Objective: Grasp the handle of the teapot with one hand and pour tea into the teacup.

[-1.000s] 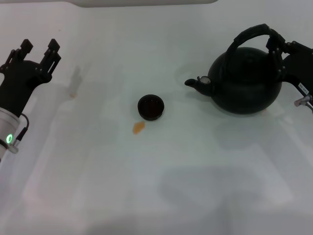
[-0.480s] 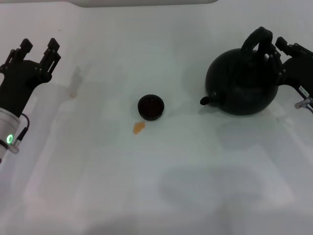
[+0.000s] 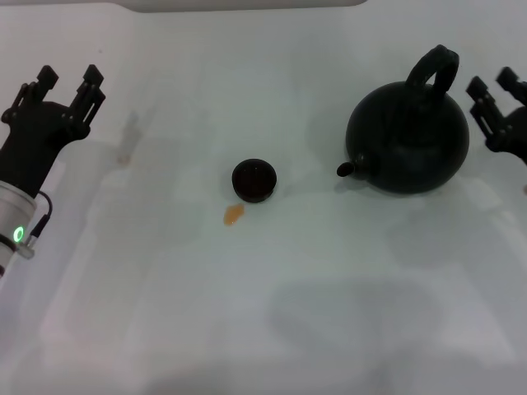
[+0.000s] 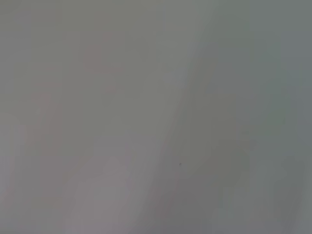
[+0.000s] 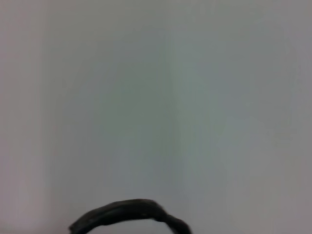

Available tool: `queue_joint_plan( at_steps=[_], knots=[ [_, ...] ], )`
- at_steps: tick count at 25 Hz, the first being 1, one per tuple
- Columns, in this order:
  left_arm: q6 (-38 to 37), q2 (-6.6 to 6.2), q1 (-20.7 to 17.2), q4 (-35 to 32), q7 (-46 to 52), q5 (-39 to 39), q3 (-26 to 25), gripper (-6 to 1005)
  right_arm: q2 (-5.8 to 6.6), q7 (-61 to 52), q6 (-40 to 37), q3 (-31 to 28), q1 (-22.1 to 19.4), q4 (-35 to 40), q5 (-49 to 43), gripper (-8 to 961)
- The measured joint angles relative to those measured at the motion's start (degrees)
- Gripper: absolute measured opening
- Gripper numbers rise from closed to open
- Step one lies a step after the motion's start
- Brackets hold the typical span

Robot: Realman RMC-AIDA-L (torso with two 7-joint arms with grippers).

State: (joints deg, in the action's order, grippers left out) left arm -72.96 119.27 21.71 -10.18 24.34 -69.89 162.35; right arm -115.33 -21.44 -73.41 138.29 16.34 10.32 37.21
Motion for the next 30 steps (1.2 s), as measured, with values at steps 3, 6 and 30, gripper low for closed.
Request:
queue_joint_plan(
  at_steps=[3,6,30],
  knots=[
    [0.0,0.00,0.0,0.0,-0.2,0.1,0.2,730,0.02,-0.8,-2.2,-1.3,-1.5,-0.3,0.0,432],
    [0.0,0.00,0.0,0.0,-0.4,0.1,0.1,730,0.02,-0.7,-3.6,-1.6,-1.9,-1.4,0.1,500],
    [0.2,0.23,0.2,-3.0,-9.0,-0.3,0.1,835,-0.33,3.5,-1.9,-5.5,-2.9,-1.5,0.7,869]
  ],
)
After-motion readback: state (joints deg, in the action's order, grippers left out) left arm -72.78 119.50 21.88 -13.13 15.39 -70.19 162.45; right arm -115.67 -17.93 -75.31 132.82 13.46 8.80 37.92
